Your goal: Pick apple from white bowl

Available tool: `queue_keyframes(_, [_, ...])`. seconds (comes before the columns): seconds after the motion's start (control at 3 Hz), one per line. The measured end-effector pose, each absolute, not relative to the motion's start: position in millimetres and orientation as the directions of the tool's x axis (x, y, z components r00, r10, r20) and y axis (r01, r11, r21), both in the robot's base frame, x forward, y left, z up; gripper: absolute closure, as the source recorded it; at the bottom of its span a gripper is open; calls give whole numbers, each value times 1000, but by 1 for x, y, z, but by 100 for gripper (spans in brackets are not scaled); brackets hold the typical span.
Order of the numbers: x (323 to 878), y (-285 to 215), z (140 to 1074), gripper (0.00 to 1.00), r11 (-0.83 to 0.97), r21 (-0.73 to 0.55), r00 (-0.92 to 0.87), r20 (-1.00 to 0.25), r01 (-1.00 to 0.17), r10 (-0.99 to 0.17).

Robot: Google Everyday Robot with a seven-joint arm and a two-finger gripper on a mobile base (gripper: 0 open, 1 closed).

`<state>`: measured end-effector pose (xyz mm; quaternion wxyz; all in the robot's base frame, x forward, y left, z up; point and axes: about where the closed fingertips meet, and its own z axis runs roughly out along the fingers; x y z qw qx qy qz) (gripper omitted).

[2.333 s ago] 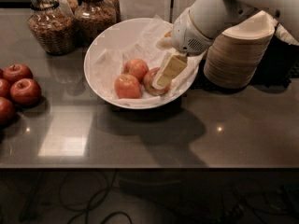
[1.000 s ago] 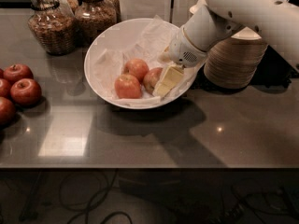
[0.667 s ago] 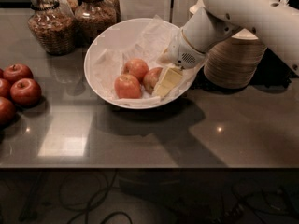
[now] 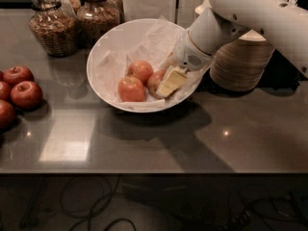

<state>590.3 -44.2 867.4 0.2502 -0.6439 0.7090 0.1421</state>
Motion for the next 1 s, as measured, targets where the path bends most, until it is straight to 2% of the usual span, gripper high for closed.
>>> queue_keyframes(0.33, [590, -44, 867, 93, 130, -121, -46, -538, -984, -842])
queue_keyframes(0.67, [590, -44, 867, 100, 130, -121, -46, -538, -984, -842])
queue_keyframes(1.0, [590, -44, 867, 100, 130, -121, -45, -538, -984, -842])
